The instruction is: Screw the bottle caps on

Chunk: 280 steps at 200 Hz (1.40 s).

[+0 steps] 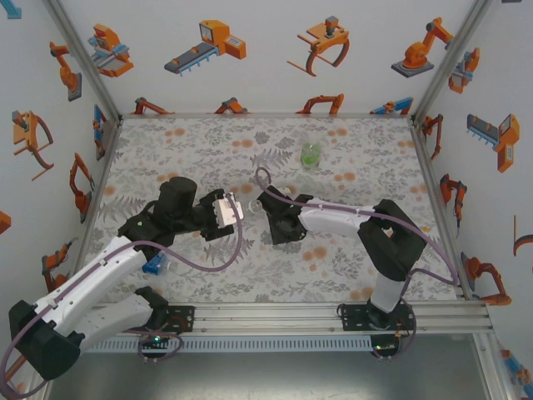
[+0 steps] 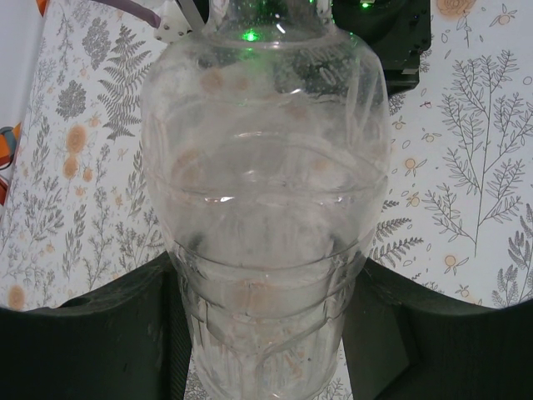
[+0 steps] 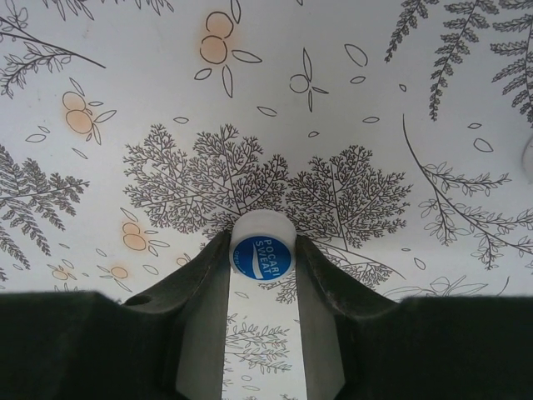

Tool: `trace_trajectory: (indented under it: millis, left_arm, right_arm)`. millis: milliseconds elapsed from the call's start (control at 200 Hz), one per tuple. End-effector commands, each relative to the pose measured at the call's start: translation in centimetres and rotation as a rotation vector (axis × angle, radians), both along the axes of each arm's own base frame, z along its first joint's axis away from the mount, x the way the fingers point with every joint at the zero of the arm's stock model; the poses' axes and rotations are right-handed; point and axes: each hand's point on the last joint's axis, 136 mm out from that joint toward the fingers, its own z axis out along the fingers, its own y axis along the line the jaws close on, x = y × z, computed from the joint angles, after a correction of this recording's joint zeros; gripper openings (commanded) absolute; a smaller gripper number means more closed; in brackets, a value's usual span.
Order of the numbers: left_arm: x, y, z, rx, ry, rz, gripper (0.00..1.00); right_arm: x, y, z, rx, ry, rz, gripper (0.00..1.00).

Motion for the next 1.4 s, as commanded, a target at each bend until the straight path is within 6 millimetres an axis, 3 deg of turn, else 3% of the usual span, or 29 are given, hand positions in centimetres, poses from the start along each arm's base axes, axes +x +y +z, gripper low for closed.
trace_trajectory:
  millis: [0, 135, 255, 451, 641, 766, 851, 941, 1107, 1397]
  left_arm:
    - [-0.3, -0.3, -0.1, -0.005, 0.004, -0.014, 0.02]
    - [-0.2, -0.3, -0.2, -0.003, 0.007, -0.017, 0.02]
    - [-0.2, -0.3, -0.4, 0.003, 0.009, -0.015, 0.02]
    - [-0.5, -0.4, -0.2, -0.001, 0.008, -0.031, 0.00]
    - [-1.5, -0.8, -0.1, -0.024, 0.018, -0.085, 0.00]
    - [-2.3, -1.0, 0.0, -0.036, 0.028, -0.126, 0.00]
    - [-2.7, -1.2, 0.1, -0.042, 0.037, -0.150, 0.00]
    - [-3.2, -1.3, 0.0, -0.046, 0.048, -0.172, 0.00]
    - [-4.1, -1.6, -0.2, -0.030, 0.088, -0.219, 0.00]
    - [-4.2, -1.7, -0.7, -0.011, 0.095, -0.225, 0.00]
  right_arm:
    - [0.3, 0.1, 1.1, 0.004, -0.038, 0.012, 0.29]
    - [0.4, 0.0, 3.0, 0.026, -0.087, 0.040, 0.28]
    - [0.7, -0.4, 5.8, 0.061, -0.161, 0.070, 0.26]
    - [0.4, -0.6, 12.7, 0.152, -0.326, 0.221, 0.22]
    - [-2.5, 0.6, 21.4, 0.364, -0.570, 0.499, 0.15]
    - [-5.9, 1.1, 26.5, 0.506, -0.740, 0.707, 0.11]
    - [-8.4, 1.3, 28.9, 0.577, -0.824, 0.858, 0.10]
    - [-10.3, 1.6, 30.2, 0.610, -0.882, 0.994, 0.09]
    - [-11.6, 2.3, 30.8, 0.603, -0.922, 1.146, 0.08]
    - [-10.9, 3.4, 30.9, 0.575, -0.919, 1.187, 0.07]
